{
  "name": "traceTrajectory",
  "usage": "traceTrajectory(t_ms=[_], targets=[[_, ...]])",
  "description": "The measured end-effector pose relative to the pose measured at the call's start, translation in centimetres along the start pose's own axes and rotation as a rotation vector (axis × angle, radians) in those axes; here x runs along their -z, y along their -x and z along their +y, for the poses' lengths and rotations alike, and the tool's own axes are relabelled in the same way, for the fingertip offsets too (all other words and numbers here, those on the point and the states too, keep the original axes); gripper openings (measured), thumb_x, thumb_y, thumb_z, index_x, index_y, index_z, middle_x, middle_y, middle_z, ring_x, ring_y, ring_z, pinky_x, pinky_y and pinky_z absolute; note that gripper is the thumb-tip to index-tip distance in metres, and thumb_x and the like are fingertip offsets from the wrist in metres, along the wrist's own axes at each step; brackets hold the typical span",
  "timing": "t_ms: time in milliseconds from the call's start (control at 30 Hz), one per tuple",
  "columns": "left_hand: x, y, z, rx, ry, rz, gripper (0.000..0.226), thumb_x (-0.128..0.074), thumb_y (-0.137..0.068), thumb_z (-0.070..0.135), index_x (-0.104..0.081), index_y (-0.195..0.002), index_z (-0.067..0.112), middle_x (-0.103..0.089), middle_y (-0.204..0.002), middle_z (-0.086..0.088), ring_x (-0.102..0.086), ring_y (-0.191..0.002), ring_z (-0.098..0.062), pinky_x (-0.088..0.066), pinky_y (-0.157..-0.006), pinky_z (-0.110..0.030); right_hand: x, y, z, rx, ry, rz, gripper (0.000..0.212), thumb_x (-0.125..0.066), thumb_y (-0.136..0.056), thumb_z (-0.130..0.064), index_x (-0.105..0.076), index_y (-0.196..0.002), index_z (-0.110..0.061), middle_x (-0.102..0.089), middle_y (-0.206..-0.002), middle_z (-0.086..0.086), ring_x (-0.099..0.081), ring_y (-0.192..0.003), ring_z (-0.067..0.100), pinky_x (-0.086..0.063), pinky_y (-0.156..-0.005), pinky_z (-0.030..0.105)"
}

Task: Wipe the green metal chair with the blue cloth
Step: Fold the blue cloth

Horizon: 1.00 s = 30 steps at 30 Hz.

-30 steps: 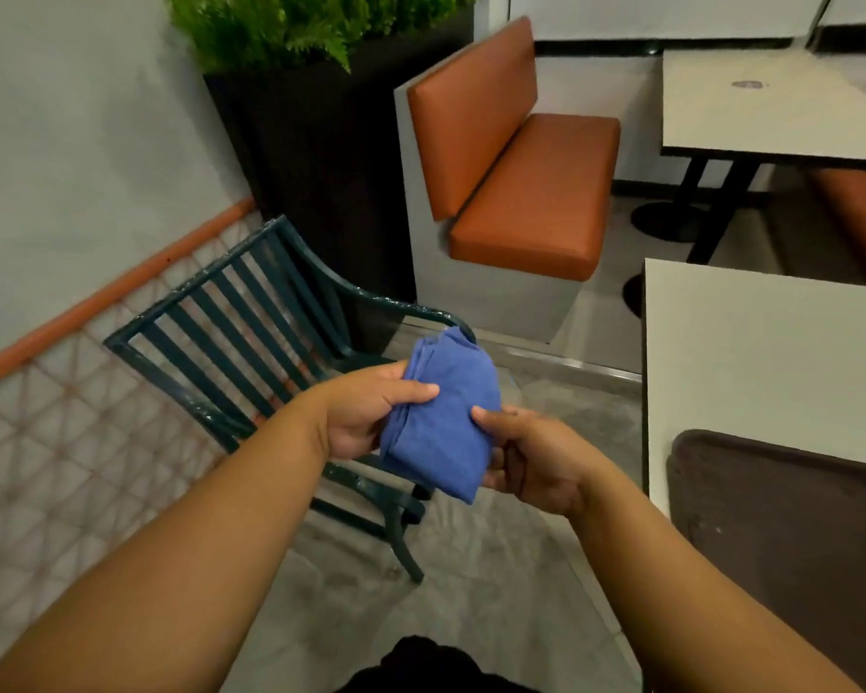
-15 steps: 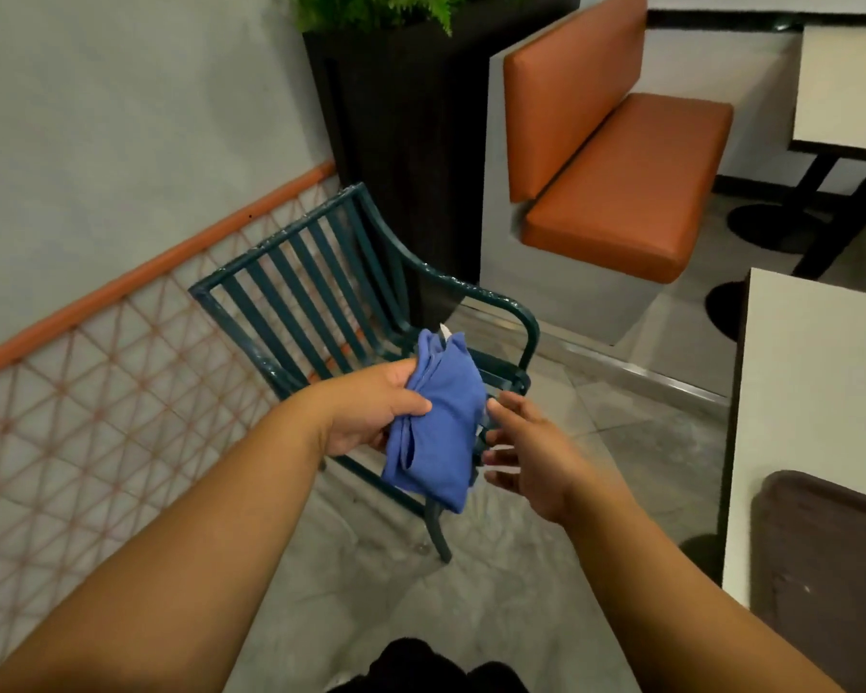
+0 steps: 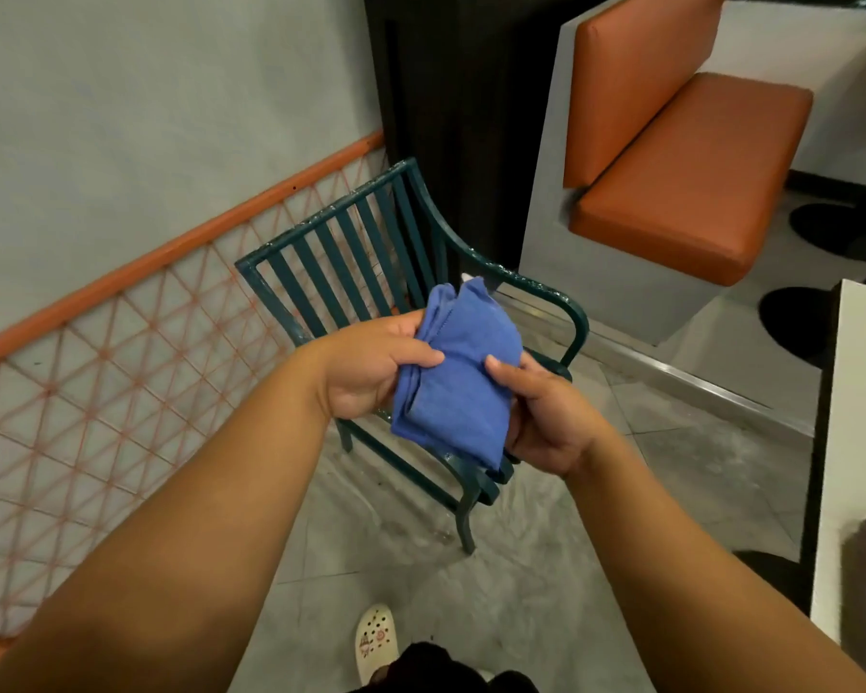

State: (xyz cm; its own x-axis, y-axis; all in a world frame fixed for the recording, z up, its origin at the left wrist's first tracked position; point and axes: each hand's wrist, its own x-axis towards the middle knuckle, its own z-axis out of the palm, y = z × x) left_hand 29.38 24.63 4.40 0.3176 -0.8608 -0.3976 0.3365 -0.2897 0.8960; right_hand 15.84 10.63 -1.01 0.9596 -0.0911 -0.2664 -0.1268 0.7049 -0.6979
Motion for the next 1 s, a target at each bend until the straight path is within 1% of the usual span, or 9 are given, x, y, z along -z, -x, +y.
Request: traceTrajectory(t_ms=[233, 367, 533, 633, 733, 800, 900, 967, 1000], targets=[[4.7, -0.3, 0.3, -0.036, 0.195, -0.137, 0.049, -0.050, -0.086, 0.003, -0.051, -0.132, 0.019, -0.056, -0.134, -0.014, -0.052, -0.124, -0.033, -0.043, -0.104, -0.046, -1.2, -3.1, -0.9, 0.118, 0.132, -0.153, 0.051, -0.052, -0.092, -0.006, -0.044, -0.140, -0.020, -0.050, -0.141, 0.012, -0.043, -0.129, 0.041, -0.018, -0.109, 0.067], [7.2, -0.8, 0.6, -0.033, 0.219, -0.170, 0.050, -0.049, -0.086, 0.000, -0.049, -0.135, 0.014, -0.055, -0.134, -0.018, -0.054, -0.122, -0.033, -0.043, -0.104, -0.045, -2.0, -4.8, -0.8, 0.089, 0.127, -0.163, 0.048, -0.074, -0.078, -0.019, -0.062, -0.124, -0.020, -0.062, -0.125, 0.008, -0.051, -0.115, 0.033, -0.044, -0.095, 0.049], [10.1, -2.0, 1.5, -0.063, 0.231, -0.202, 0.055, -0.047, -0.089, 0.002, -0.041, -0.141, 0.015, -0.047, -0.141, -0.019, -0.046, -0.129, -0.037, -0.035, -0.108, -0.050, -3.7, -6.8, -1.2, 0.075, 0.033, -0.169, 0.053, -0.063, -0.086, -0.020, -0.049, -0.137, -0.020, -0.056, -0.130, 0.012, -0.061, -0.096, 0.028, -0.058, -0.066, 0.034], [11.9, -2.5, 1.9, -0.058, 0.262, -0.293, 0.055, -0.047, -0.089, 0.000, -0.040, -0.143, 0.014, -0.039, -0.144, -0.025, -0.038, -0.133, -0.042, -0.027, -0.111, -0.056, -4.1, -8.2, -1.0, 0.086, 0.036, -0.167, 0.063, -0.074, -0.078, -0.015, -0.050, -0.136, -0.022, -0.053, -0.136, 0.013, -0.056, -0.108, 0.033, -0.056, -0.079, 0.039], [13.7, -2.5, 2.3, -0.038, 0.253, -0.260, 0.042, -0.049, -0.088, 0.001, -0.057, -0.127, 0.012, -0.057, -0.130, -0.020, -0.056, -0.118, -0.034, -0.047, -0.099, -0.044, -4.9, -9.3, -0.6, 0.124, 0.114, -0.139, 0.047, -0.075, -0.077, -0.015, -0.064, -0.122, -0.016, -0.060, -0.128, 0.014, -0.057, -0.113, 0.033, -0.045, -0.096, 0.048], [14.6, -2.7, 2.4, -0.021, 0.205, -0.277, 0.036, -0.046, -0.090, 0.000, -0.063, -0.120, 0.009, -0.060, -0.123, -0.021, -0.059, -0.112, -0.033, -0.049, -0.097, -0.044, -5.8, -9.6, -0.6, 0.149, 0.197, -0.075, 0.024, -0.066, -0.081, -0.005, -0.075, -0.100, -0.015, -0.069, -0.110, 0.013, -0.065, -0.101, 0.029, -0.054, -0.089, 0.045], [16.0, -2.9, 3.0, 0.006, 0.065, -0.232, 0.036, -0.041, -0.081, 0.000, -0.071, -0.098, 0.010, -0.066, -0.104, -0.019, -0.064, -0.096, -0.031, -0.051, -0.090, -0.045, -6.1, -9.9, -0.5, 0.191, 0.199, -0.050, 0.031, -0.049, -0.074, 0.008, -0.075, -0.074, -0.008, -0.070, -0.090, 0.015, -0.067, -0.083, 0.028, -0.058, -0.072, 0.035], [16.6, -2.6, 3.8, 0.043, 0.040, -0.308, 0.030, -0.043, -0.073, 0.010, -0.071, -0.084, 0.008, -0.065, -0.087, -0.013, -0.062, -0.079, -0.024, -0.051, -0.074, -0.037, -6.4, -10.1, -0.3, 0.185, 0.148, -0.095, 0.014, -0.060, -0.069, -0.006, -0.069, -0.079, -0.001, -0.064, -0.099, 0.022, -0.063, -0.088, 0.033, -0.056, -0.074, 0.038], [16.6, -2.4, 4.2, 0.047, 0.017, -0.339, 0.028, -0.044, -0.074, 0.018, -0.069, -0.082, 0.005, -0.062, -0.083, -0.012, -0.059, -0.074, -0.023, -0.048, -0.068, -0.034, -6.2, -10.2, 0.0, 0.192, 0.131, -0.086, 0.020, -0.068, -0.069, -0.017, -0.067, -0.082, -0.001, -0.062, -0.103, 0.022, -0.061, -0.091, 0.033, -0.055, -0.074, 0.038]])
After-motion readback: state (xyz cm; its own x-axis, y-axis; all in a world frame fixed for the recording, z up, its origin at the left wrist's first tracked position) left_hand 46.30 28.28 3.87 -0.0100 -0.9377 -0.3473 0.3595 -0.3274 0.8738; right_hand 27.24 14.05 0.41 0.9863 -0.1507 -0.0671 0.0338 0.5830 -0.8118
